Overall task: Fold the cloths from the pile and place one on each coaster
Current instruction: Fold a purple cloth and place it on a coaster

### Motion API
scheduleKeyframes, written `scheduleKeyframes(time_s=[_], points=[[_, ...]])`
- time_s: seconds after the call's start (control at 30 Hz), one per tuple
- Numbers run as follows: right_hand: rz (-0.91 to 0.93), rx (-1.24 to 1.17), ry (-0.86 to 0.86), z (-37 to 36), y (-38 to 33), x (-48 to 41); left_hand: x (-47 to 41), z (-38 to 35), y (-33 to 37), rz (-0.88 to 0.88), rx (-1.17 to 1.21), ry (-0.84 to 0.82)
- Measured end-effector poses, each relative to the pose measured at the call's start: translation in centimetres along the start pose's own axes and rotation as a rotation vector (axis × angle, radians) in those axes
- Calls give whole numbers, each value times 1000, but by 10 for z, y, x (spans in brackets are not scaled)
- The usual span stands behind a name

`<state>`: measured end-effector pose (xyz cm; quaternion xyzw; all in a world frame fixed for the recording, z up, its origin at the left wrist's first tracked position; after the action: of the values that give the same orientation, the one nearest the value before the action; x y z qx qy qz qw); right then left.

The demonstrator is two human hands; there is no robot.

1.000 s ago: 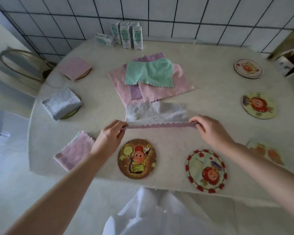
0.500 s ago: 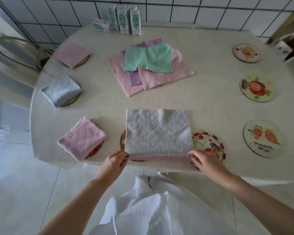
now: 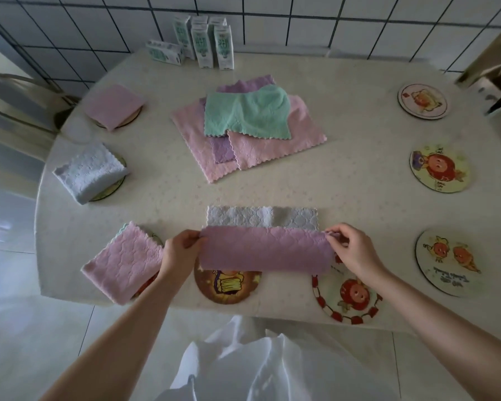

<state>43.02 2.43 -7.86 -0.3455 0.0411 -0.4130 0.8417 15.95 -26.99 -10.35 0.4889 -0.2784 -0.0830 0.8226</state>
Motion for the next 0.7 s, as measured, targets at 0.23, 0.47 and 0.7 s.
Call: scheduleKeyframes(time_s=[0.23,0.47,0.7], points=[[-119,-46,-53,-13,14,-59,-41,-22,11,97,-22,46],[-195,-60,-105,-25,26,-82,-59,-30,5,150,-102,56],[-217,34,-125,-26,27,-90,-65,-29,0,181,-163,74]])
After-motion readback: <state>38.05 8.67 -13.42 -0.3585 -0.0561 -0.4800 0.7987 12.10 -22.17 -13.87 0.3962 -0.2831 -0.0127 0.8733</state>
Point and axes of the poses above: each hand's wrist, its own x-axis away from the middle knuckle, its own z-axis out of the back of the hand, y = z × x, the point moved 10 cm from there along -x, towards the middle knuckle, and after that the axes turned 10 degrees about x, right-handed, at the moved point
